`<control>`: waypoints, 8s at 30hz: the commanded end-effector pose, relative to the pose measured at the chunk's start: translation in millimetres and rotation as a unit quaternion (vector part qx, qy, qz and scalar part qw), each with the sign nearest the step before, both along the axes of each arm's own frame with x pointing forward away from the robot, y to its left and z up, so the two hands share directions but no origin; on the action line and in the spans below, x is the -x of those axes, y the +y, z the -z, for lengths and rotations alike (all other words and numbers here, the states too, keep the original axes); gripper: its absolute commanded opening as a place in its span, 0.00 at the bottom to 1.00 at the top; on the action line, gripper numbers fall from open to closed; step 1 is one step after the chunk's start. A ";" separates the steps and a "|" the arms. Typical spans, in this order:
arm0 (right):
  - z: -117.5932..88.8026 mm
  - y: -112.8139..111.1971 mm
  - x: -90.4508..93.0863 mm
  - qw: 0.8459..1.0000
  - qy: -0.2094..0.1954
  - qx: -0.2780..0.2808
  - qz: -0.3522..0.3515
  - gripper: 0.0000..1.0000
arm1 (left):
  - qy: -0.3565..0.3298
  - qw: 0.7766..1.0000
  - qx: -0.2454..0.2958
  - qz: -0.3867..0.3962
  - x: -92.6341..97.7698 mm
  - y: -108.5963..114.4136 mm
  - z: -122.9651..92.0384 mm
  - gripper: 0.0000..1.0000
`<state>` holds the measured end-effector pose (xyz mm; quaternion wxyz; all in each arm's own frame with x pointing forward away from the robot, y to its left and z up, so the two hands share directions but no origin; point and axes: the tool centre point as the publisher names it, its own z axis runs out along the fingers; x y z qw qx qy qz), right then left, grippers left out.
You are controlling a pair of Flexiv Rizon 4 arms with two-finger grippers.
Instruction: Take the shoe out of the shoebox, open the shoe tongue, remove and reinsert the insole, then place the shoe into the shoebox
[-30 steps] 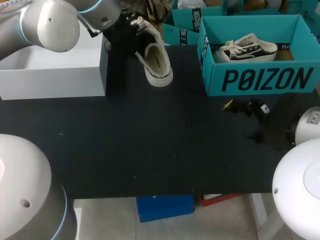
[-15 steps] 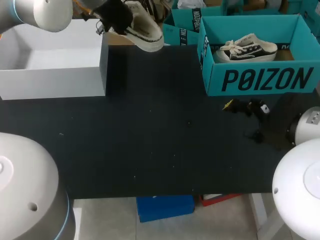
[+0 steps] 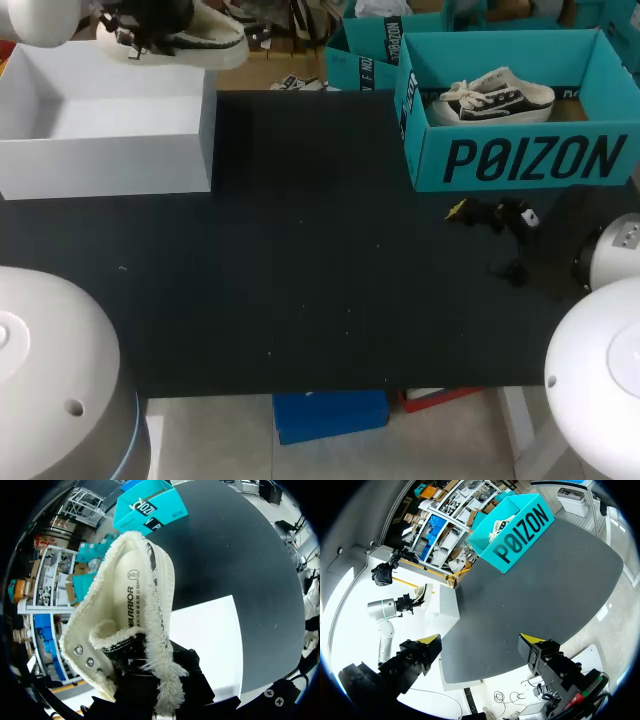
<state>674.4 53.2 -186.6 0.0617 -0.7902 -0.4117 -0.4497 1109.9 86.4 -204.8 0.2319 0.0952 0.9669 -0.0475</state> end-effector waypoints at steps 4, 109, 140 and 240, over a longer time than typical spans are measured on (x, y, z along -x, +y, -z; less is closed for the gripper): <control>-0.2 -7.5 4.0 0.999 0.019 -0.015 -0.024 1.00 | 0.020 0.881 0.041 -0.472 45.2 46.1 3.1 0.00; -0.2 -7.5 4.0 0.999 0.019 -0.015 -0.024 1.00 | 0.071 0.985 -0.060 -0.147 57.6 127.8 61.5 0.00; -0.2 -7.5 4.0 0.999 0.019 -0.015 -0.024 1.00 | 0.135 0.978 -0.060 -0.145 61.8 136.2 138.3 0.00; -0.2 -7.5 4.0 0.999 0.019 -0.015 -0.024 1.00 | 0.193 0.865 0.005 -0.463 137.2 40.0 52.9 1.00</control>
